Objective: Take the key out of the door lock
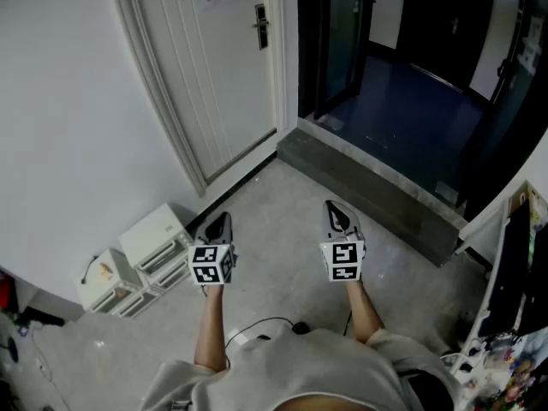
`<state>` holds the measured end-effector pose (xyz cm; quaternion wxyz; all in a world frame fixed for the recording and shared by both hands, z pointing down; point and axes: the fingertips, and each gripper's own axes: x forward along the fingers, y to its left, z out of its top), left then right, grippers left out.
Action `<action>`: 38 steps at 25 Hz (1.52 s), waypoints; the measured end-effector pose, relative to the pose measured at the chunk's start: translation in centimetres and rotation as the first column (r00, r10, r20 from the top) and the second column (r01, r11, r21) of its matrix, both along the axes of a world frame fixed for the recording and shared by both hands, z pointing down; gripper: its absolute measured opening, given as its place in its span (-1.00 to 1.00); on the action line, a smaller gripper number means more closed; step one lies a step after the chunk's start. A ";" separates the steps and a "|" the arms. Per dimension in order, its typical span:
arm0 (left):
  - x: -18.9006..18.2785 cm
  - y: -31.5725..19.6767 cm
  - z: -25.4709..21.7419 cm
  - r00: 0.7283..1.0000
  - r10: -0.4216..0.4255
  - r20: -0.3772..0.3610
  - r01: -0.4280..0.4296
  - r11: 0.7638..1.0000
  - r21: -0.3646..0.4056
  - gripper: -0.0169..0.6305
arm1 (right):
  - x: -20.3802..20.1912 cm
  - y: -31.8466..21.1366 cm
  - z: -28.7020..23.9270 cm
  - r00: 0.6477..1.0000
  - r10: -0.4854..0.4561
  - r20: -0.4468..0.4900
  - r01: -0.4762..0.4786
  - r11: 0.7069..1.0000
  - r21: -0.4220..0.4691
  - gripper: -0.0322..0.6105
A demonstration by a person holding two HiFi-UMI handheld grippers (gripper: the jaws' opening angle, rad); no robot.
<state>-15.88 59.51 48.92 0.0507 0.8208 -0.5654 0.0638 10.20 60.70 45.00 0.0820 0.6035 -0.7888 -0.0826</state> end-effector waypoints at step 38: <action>6.2 -8.3 3.2 0.999 -0.032 0.022 0.032 0.999 -0.039 -0.89 | 3.6 -8.8 3.9 0.996 -0.094 -0.008 0.094 0.995 -0.031 -0.83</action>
